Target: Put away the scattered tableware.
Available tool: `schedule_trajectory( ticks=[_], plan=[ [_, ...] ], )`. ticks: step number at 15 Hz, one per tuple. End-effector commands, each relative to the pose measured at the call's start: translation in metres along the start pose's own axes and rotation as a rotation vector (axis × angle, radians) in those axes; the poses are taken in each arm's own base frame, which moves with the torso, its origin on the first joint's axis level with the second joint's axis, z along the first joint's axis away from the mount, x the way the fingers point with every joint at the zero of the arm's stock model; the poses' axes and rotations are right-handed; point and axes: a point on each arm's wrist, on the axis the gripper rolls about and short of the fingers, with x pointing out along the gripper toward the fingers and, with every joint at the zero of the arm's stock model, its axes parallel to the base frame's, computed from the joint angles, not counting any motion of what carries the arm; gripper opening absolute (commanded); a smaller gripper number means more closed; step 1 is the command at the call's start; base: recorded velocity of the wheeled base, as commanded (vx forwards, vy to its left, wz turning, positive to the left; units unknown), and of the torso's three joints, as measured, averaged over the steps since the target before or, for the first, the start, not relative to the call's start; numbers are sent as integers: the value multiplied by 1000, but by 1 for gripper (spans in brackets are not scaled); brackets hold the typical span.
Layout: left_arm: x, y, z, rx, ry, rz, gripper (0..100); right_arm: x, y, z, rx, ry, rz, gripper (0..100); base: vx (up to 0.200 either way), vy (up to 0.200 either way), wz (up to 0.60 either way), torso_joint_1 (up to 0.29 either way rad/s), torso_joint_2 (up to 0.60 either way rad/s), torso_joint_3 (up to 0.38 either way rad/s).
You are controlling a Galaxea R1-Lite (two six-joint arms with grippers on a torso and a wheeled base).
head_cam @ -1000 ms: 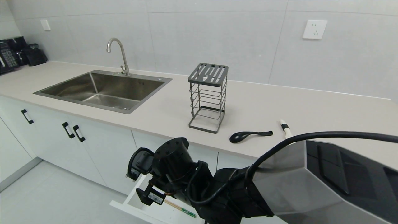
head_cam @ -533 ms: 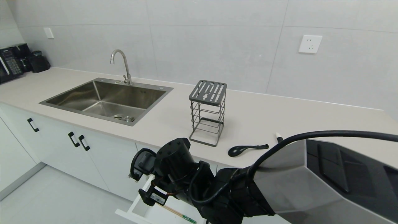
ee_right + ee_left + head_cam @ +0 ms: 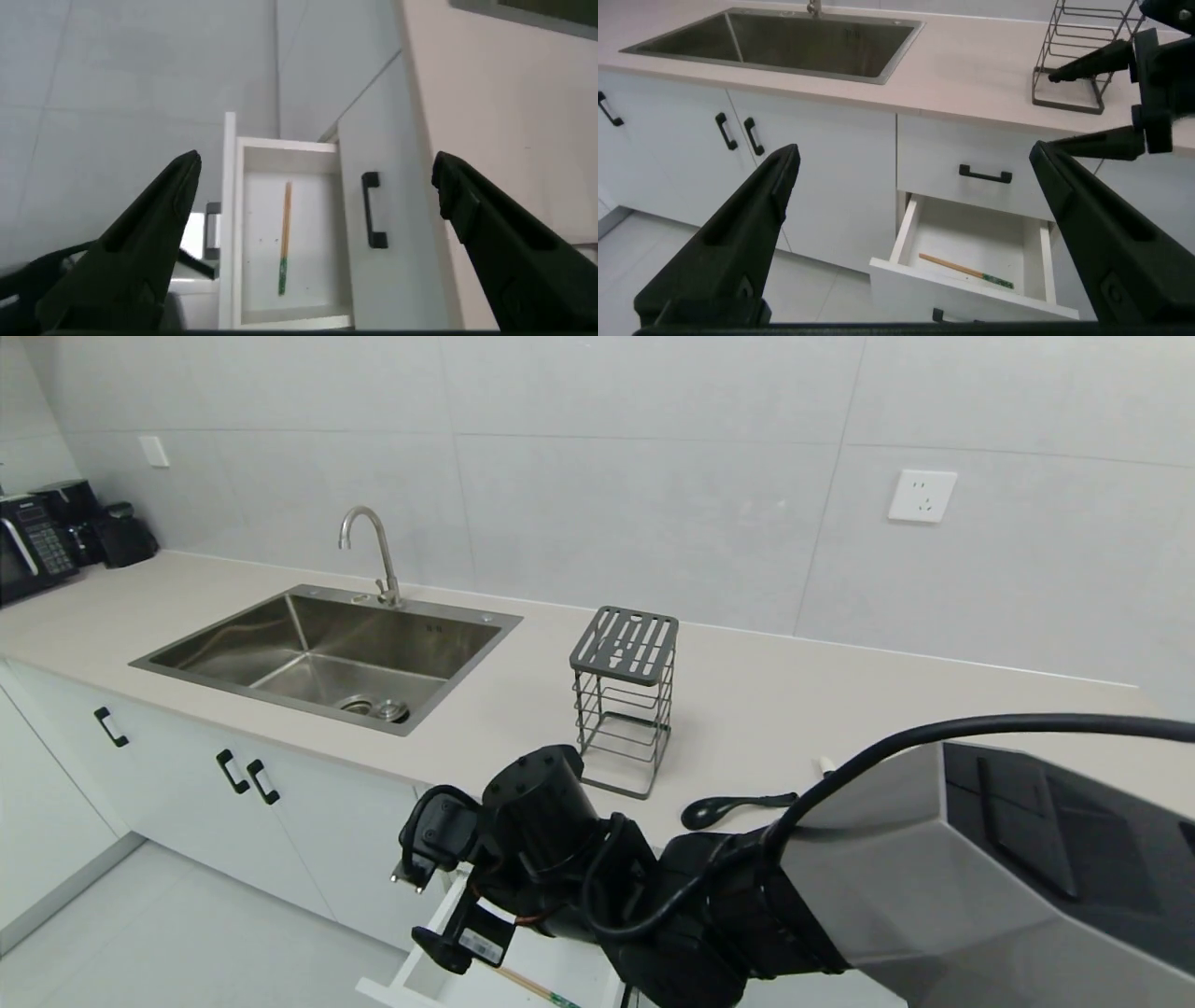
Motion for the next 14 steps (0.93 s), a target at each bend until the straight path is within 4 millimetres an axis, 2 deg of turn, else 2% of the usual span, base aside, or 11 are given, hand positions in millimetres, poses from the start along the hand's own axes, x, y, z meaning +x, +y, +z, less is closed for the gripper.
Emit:
schedule_trajectory(
  ticks=[1,3,6,8,9,10,12,14],
  plan=[
    [0,0,0,0,2,0,100,-9,-2,-3,7,60,34,100,0,0,0,0,0,0],
    [0,0,0,0,0,0,100,-11,-9,-8,24,93,29,100,0,0,0,0,0,0],
    [0,0,0,0,-1,0,100,-16,-43,-10,60,-5,-53,100,0,0,0,0,0,0],
    [0,0,0,0,0,0,100,-27,-62,-14,74,-68,-97,100,0,0,0,0,0,0],
    [0,0,0,0,0,0,100,-40,-67,-20,86,-69,-103,100,0,0,0,0,0,0],
    [0,0,0,2,-3,0,100,-66,-70,-38,124,-43,-100,100,0,0,0,0,0,0],
    [0,0,0,0,0,0,100,-90,-66,-55,169,-37,-87,100,0,0,0,0,0,0],
    [0,0,0,0,-1,0,100,-125,-70,-85,226,14,-131,100,0,0,0,0,0,0]
  ],
)
